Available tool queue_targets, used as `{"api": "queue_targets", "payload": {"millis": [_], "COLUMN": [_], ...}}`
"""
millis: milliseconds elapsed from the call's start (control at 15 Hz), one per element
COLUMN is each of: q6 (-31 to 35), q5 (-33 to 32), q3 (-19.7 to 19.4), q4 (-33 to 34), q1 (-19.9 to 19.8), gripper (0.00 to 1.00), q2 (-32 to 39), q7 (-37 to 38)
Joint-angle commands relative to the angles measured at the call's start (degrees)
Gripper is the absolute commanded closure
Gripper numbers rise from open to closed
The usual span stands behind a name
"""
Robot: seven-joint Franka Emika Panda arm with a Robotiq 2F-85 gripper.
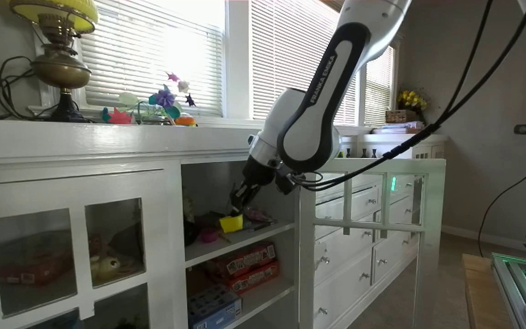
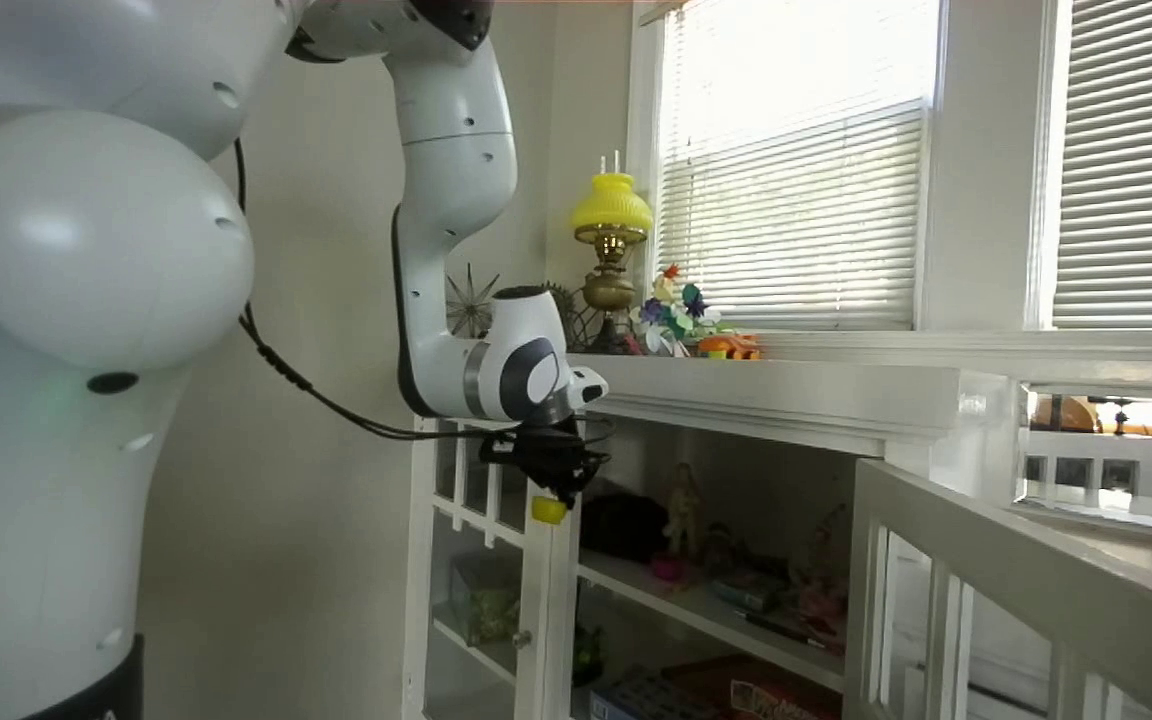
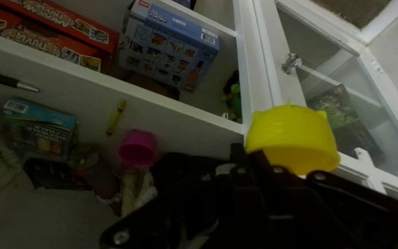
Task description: Remove the yellow bowl from the open cabinet and place it on the counter then close the cabinet door.
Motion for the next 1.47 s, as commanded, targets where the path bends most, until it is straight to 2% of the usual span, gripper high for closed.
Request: {"api": "queue_targets", "payload": {"millis": [0,67,200,267,400,600,933,1400], "q6": [-8.85,-11.15,-16.17,-18.72,-22.85,-26.46,-28.22,-28.65], "q5": [-3.22,-2.16,3.10,5.96,9.28,10.37,11.56,12.67], "q3": [5.35,10.18,14.71,15.57,14.37,10.97,5.72,0.50], "q4": [-5.11,-4.89,-2.89,-1.09,2.15,7.51,15.38,21.49], "q1": [-4.59,-8.27,-11.12,-11.80,-11.94,-12.99,-15.11,-17.49], "gripper": [0.99,0.99,0.99,0.99,0.99,0.99,0.99,0.99], "q2": [-12.18,-14.22,-17.58,-18.91,-21.47,-24.31,-26.58,-22.61], "q7": [-3.74,-5.90,-11.73,-15.12,-19.62,-21.69,-20.39,-16.91]}}
